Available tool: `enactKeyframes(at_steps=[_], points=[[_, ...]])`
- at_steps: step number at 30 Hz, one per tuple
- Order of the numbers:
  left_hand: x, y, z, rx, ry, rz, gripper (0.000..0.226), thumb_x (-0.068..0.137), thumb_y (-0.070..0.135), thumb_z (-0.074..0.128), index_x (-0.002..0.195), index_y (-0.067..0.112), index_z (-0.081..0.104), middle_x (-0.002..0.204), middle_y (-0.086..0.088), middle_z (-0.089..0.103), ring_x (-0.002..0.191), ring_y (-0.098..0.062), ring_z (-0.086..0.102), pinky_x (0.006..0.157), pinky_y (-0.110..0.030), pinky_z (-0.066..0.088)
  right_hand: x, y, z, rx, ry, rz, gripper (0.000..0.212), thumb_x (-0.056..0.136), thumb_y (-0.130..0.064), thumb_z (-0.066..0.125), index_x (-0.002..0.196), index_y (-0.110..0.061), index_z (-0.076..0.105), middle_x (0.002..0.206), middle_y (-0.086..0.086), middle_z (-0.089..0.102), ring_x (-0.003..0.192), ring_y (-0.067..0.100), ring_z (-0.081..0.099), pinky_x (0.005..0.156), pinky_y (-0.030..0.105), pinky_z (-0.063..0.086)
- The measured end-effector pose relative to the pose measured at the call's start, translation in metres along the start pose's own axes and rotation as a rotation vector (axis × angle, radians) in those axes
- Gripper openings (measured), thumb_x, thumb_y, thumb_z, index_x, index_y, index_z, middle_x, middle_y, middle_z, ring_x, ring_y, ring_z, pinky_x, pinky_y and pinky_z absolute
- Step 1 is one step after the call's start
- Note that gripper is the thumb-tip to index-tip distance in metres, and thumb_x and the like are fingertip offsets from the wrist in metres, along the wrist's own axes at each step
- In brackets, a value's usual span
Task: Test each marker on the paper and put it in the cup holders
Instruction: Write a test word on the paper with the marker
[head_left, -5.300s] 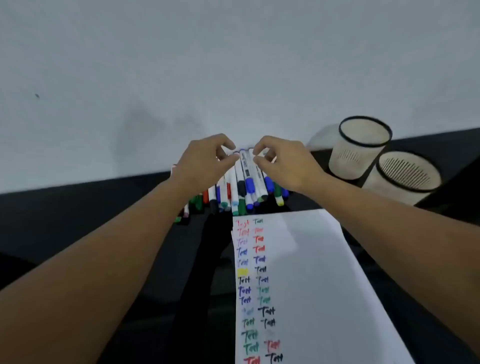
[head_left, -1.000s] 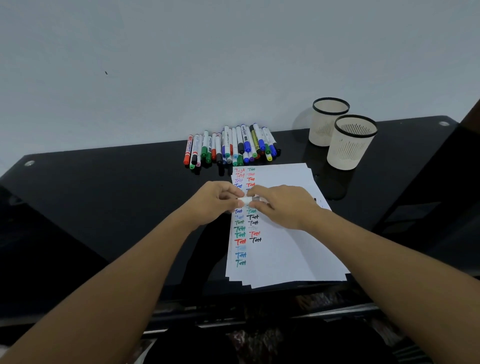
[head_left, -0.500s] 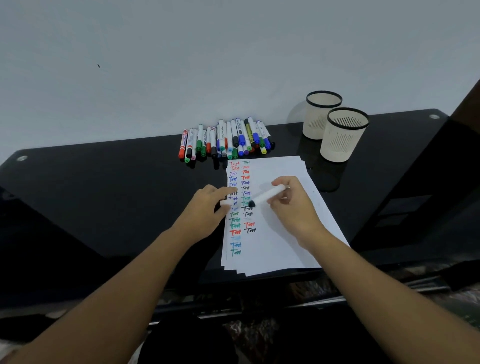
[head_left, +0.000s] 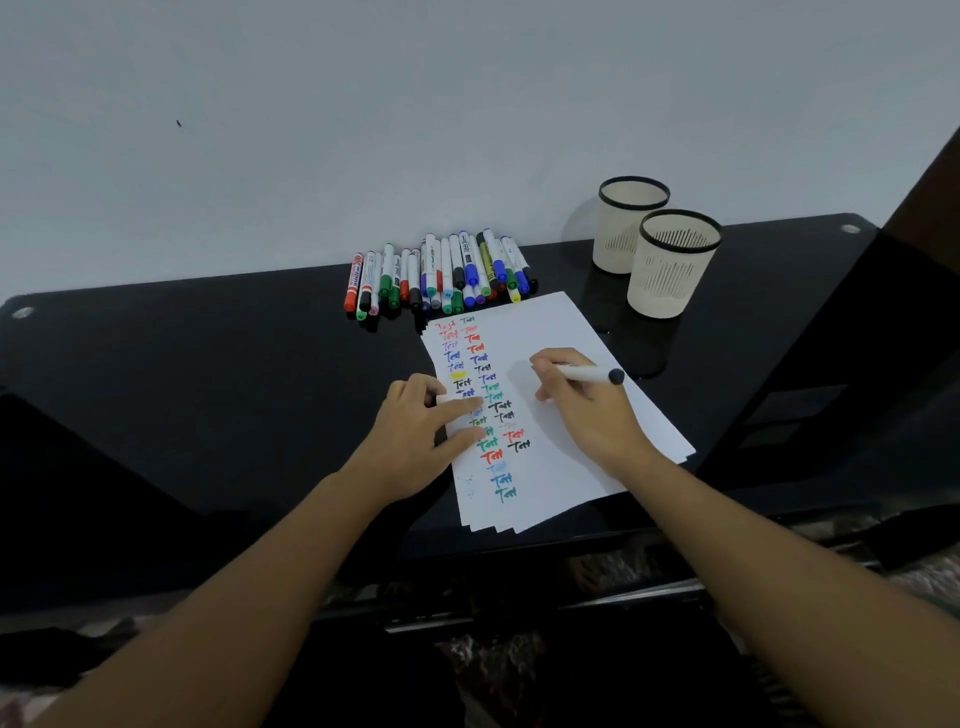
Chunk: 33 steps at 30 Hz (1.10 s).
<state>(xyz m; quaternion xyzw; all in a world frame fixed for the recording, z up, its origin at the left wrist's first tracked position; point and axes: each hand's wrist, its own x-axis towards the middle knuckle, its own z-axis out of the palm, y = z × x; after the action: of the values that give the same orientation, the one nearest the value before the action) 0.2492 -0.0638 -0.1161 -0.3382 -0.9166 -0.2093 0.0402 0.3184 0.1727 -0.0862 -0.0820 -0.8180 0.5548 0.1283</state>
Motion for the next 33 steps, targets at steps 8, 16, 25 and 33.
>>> enactKeyframes(at_steps=[8, 16, 25, 33], points=[[0.000, 0.003, 0.011, -0.015, 0.041, -0.074, 0.070, 0.085, 0.078, 0.030, 0.136, 0.041, 0.060, 0.123, 0.009, 0.035, 0.107, -0.012, 0.026, 0.103, -0.035, 0.035, -0.031, -0.001, 0.005, 0.164, 0.117, 0.032, 0.004, 0.101, -0.025, 0.064, 0.099, -0.025, 0.068, 0.084, -0.013, 0.070, 0.080, 0.002, 0.064, 0.073, 0.020, 0.050], [0.005, 0.017, 0.018, 0.008, 0.090, -0.149, 0.066, 0.083, 0.077, 0.033, 0.129, 0.040, 0.064, 0.123, 0.007, 0.037, 0.108, -0.013, 0.028, 0.098, -0.031, 0.028, -0.039, 0.005, -0.010, 0.146, -0.050, 0.028, 0.004, 0.099, -0.029, 0.070, 0.098, -0.026, 0.068, 0.085, -0.015, 0.067, 0.081, 0.004, 0.060, 0.076, 0.026, 0.047], [-0.001, 0.020, 0.017, 0.032, 0.084, -0.134, 0.067, 0.083, 0.082, 0.032, 0.135, 0.048, 0.058, 0.136, 0.008, 0.039, 0.121, -0.015, 0.030, 0.106, -0.035, 0.029, -0.057, 0.011, -0.017, 0.036, -0.123, -0.004, 0.008, 0.100, -0.032, 0.067, 0.097, -0.025, 0.064, 0.082, -0.008, 0.065, 0.073, 0.004, 0.053, 0.066, 0.017, 0.041], [0.000, 0.018, 0.018, 0.046, 0.086, -0.153, 0.073, 0.076, 0.090, 0.033, 0.133, 0.050, 0.059, 0.138, 0.007, 0.041, 0.122, -0.017, 0.032, 0.109, -0.042, 0.033, -0.059, 0.012, -0.016, -0.026, -0.148, -0.006, 0.008, 0.101, -0.035, 0.064, 0.101, -0.027, 0.063, 0.080, -0.013, 0.064, 0.072, 0.004, 0.053, 0.063, 0.018, 0.040]])
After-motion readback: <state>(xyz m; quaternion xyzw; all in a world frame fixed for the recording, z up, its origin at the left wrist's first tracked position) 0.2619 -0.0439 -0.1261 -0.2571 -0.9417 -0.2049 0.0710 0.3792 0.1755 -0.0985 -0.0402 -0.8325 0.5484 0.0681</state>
